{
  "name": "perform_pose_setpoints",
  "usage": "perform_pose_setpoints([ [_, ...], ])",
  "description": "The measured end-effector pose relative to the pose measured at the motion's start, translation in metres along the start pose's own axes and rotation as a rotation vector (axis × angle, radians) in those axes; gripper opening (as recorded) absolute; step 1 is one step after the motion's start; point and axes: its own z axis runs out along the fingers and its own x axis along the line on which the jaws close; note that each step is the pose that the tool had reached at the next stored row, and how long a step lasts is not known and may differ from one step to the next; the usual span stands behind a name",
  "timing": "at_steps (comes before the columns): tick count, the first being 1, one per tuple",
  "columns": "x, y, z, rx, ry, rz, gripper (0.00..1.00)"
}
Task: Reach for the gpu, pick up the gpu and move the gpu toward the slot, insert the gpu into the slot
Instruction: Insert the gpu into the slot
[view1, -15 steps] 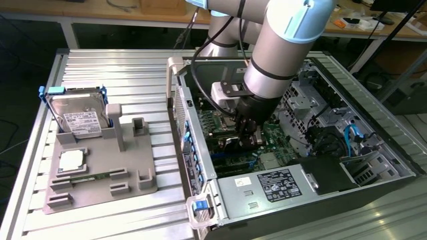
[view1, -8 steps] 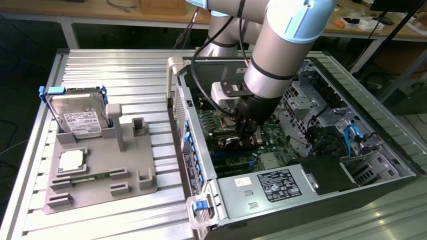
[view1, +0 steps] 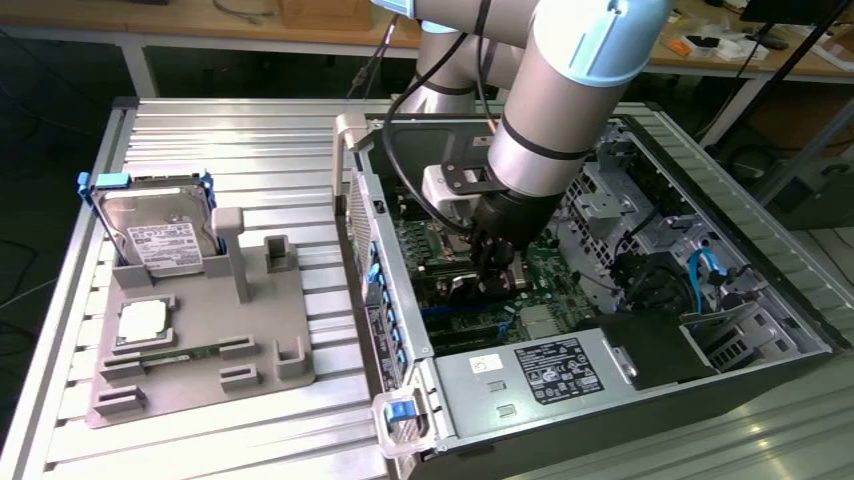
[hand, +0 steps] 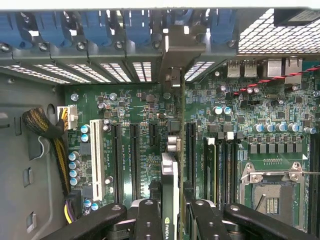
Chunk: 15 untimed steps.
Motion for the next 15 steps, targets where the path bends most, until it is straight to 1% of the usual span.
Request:
perform_pose_setpoints([
  [4,-0.0001,0.0000,0.0000,-0.0003,0.0001,-0.018,0.27],
  [15,-0.0001,0.0000,0.0015,-0.0004,0.0003,-0.018,0.27],
])
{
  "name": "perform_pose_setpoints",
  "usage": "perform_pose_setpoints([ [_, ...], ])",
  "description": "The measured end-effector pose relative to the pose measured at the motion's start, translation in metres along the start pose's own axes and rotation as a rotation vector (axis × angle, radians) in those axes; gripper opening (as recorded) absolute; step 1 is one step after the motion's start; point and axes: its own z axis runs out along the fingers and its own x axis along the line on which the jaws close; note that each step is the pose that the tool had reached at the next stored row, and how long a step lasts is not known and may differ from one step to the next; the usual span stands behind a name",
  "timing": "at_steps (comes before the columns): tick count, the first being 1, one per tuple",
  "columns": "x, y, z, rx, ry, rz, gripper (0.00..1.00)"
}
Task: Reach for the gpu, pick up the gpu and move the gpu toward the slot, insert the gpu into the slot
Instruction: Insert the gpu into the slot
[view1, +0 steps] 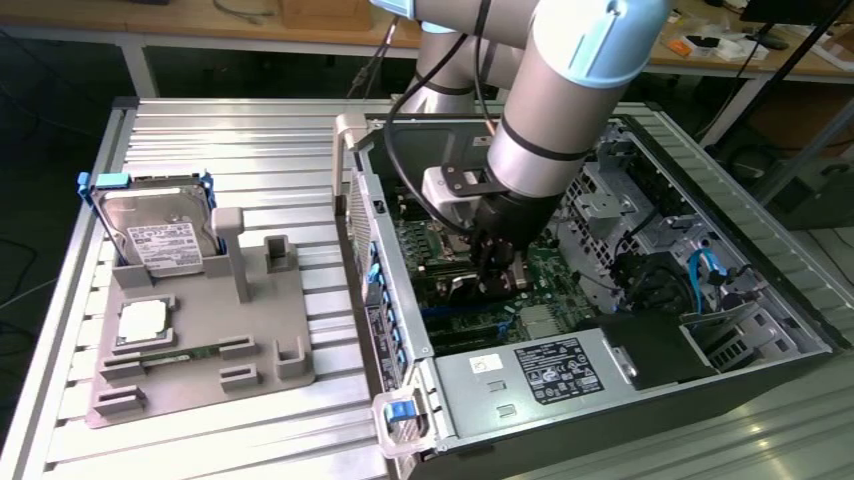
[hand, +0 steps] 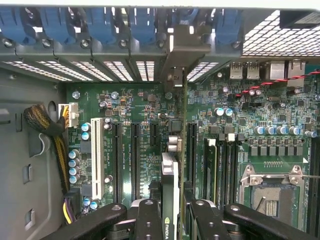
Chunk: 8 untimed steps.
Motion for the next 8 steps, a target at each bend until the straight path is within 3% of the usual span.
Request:
perform_pose_setpoints([
  [8,0.0001,0.0000,0.0022,0.0000,0.0000,-0.002,0.27],
])
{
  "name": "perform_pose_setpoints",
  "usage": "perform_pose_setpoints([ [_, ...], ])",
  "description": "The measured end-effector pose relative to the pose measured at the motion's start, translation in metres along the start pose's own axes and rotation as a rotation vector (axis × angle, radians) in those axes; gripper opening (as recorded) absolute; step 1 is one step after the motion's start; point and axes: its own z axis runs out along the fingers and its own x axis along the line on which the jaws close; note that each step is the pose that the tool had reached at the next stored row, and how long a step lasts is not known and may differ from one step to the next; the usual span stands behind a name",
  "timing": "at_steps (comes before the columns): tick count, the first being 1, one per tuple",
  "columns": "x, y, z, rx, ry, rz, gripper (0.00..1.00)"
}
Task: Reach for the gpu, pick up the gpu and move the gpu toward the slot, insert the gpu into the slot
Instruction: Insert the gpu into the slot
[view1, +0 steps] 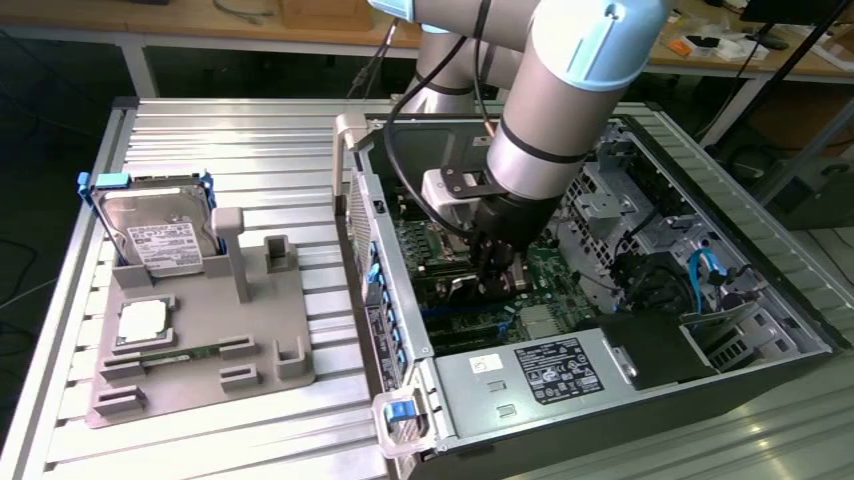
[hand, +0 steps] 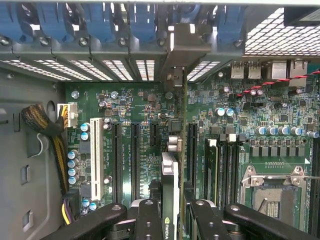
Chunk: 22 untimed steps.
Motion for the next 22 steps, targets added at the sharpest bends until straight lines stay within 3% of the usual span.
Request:
perform_pose_setpoints([
  [22,-0.0009,0.0000,0.0007,0.0000,0.0002,-0.001,0.27],
])
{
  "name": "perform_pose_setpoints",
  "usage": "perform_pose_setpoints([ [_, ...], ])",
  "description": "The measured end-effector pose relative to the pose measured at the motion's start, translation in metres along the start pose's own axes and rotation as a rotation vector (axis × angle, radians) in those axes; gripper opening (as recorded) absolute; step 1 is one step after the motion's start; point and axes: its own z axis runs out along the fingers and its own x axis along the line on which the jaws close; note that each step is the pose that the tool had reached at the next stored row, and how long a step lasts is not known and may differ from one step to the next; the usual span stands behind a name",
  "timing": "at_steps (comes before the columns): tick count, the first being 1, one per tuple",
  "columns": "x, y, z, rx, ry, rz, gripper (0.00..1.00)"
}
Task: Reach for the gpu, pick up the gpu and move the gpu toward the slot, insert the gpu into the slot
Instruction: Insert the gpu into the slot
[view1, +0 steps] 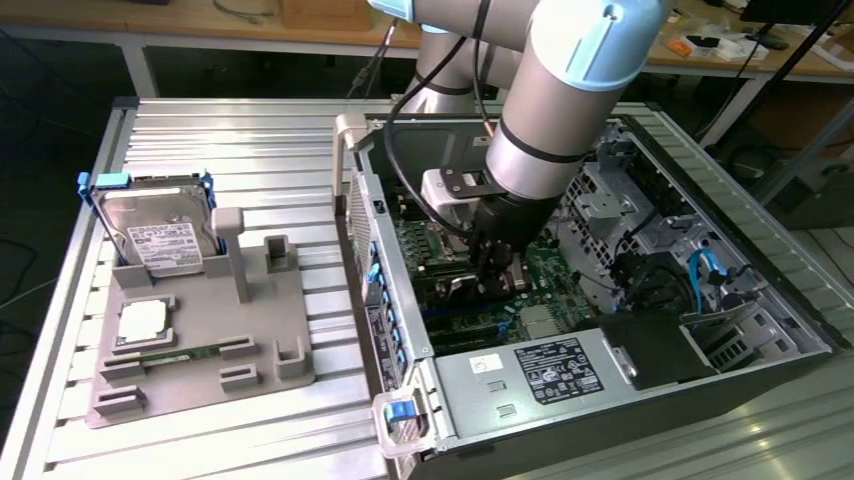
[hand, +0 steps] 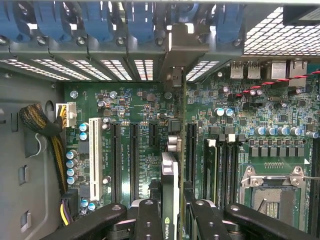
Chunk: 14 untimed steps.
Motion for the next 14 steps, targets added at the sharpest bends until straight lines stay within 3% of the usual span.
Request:
perform_pose_setpoints([
  [14,0.0001,-0.0001,0.0064,-0.0001,0.0001,0.000,0.27],
])
